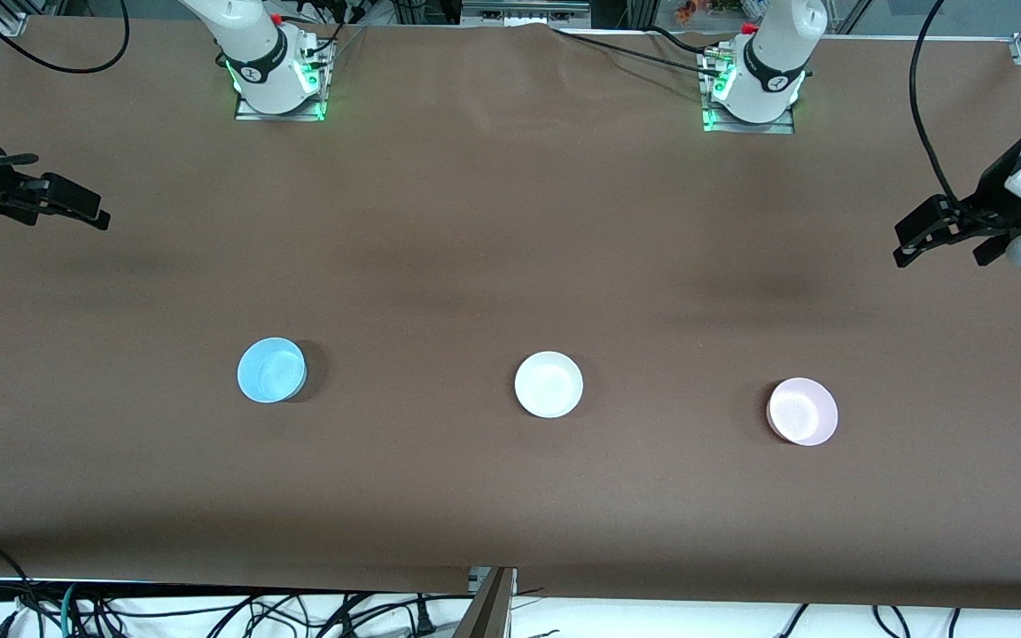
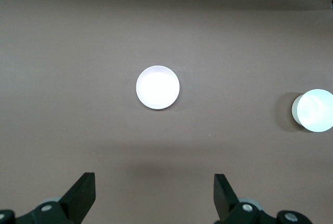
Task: Stack pink and blue bowls on white bowl
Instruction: 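Move the left gripper over the pink bowl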
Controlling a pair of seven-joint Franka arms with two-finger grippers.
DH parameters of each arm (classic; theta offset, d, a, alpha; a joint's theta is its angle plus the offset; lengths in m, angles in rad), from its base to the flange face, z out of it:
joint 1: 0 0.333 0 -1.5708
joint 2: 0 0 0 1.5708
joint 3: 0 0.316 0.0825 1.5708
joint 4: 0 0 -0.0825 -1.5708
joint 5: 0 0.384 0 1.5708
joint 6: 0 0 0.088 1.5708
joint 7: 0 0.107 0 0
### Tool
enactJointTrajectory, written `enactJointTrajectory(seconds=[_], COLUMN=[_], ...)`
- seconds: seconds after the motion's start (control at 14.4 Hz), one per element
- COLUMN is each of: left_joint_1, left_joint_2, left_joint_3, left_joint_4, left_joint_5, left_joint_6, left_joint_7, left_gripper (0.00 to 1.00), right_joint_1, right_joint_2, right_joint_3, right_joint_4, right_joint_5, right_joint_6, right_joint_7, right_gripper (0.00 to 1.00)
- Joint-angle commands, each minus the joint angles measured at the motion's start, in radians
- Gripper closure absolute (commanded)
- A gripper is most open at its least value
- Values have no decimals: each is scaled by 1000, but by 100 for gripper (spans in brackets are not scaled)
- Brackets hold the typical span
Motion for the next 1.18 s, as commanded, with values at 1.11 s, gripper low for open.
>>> enactJointTrajectory(seconds=[1.11], left_joint_1=[96], left_joint_2=[469], left_joint_3=[-5], left_joint_4=[-40], left_joint_5=[-7], left_joint_6=[483], left_joint_7=[25], left_gripper=[0], right_joint_1=[-5], right_joint_2=[4], right_joint_3=[7], right_joint_4=[18], right_joint_5=[11], right_joint_6=[-17], right_joint_7=[3], right_gripper=[0])
